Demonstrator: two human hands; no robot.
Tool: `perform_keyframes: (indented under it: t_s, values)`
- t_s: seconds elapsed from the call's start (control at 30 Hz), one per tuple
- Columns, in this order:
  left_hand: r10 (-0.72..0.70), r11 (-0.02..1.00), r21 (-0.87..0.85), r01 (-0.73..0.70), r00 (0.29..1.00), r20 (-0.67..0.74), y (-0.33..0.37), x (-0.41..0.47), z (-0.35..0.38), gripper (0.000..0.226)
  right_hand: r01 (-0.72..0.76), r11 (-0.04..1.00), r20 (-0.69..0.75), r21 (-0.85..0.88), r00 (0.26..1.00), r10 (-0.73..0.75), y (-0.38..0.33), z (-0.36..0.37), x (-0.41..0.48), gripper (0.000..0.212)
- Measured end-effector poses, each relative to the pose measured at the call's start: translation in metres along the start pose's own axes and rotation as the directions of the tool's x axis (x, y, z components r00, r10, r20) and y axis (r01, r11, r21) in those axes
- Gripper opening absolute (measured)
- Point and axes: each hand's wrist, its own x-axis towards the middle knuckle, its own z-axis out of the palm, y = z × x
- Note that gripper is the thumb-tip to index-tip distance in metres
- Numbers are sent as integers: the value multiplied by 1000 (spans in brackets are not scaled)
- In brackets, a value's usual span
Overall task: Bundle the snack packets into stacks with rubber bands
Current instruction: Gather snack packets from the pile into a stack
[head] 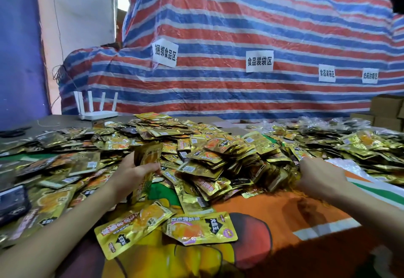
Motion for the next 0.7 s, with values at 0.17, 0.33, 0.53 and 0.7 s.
perform_keyframes:
  t_s: [0.17,0.33,0.53,0.7]
  values:
    - [18,1000,15,-18,1000,20,-1,1,-2,41,-7,1000,32,-12,999,8,-1,-6,-4,24]
    - [17,1000,22,-17,999,30,-3,2,-4,41,-15,1000,41,-21,999,16,-5,-12,-8,24]
    - [21,1000,22,-22,999,33,-5,5,-6,40,5,991,-74,-132,997,-15,-8,-20,-10,28]
    - [1,1000,16,-2,1000,28,-13,11,-9,18,49,990,-170,-131,983,-71,-23,-38,-9,37]
